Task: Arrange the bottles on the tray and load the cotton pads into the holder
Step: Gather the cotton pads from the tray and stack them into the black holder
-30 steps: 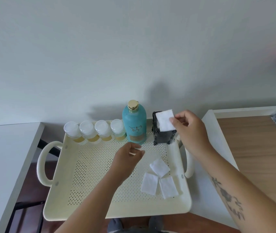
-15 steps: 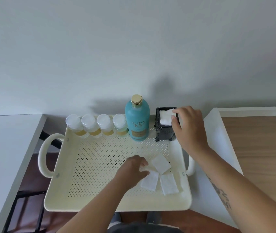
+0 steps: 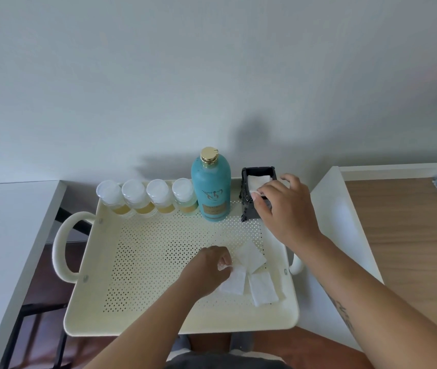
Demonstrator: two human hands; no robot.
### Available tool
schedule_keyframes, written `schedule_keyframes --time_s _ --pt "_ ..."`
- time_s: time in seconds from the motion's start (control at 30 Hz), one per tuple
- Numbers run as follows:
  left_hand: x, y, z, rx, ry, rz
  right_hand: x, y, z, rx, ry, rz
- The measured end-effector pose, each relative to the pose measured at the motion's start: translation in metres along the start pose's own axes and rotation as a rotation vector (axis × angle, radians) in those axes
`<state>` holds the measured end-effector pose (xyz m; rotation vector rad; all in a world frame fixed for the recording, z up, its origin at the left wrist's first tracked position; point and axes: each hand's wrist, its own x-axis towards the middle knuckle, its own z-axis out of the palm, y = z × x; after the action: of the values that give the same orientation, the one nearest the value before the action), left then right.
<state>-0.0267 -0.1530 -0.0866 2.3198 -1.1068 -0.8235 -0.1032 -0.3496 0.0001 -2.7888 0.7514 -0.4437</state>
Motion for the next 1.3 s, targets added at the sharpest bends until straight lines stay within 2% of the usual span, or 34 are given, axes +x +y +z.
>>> schedule_keyframes --time_s 0.37,0.57,0.67,0.83,1.03,1.13,1.3 --pt "0.004 0.025 -0.04 -0.361 0.163 -0.041 -0.002 0.002 0.004 0.032 -0.003 0.015" --pt "0.013 0.05 -0.068 -0.675 0.24 -0.066 -0.009 0.002 0.0 0.186 0.114 0.005" --pt "0.018 0.063 -0.079 -0.76 0.272 -0.039 -0.015 -0.001 -0.007 0.272 0.176 0.032" --pt "0.026 0.082 -0.085 -0.879 0.281 -0.004 -0.018 -0.01 -0.02 0.509 0.09 0.19" --pt "0.031 0.092 -0.084 -0.915 0.287 0.03 -0.012 -0.01 -0.025 0.676 0.04 0.302" --pt "0.027 0.084 -0.072 -0.789 0.317 -0.027 0.005 -0.003 -0.028 0.67 0.065 0.38" --pt "0.023 0.056 -0.047 -0.555 0.226 -0.127 0.03 0.004 -0.023 0.638 0.014 0.465"
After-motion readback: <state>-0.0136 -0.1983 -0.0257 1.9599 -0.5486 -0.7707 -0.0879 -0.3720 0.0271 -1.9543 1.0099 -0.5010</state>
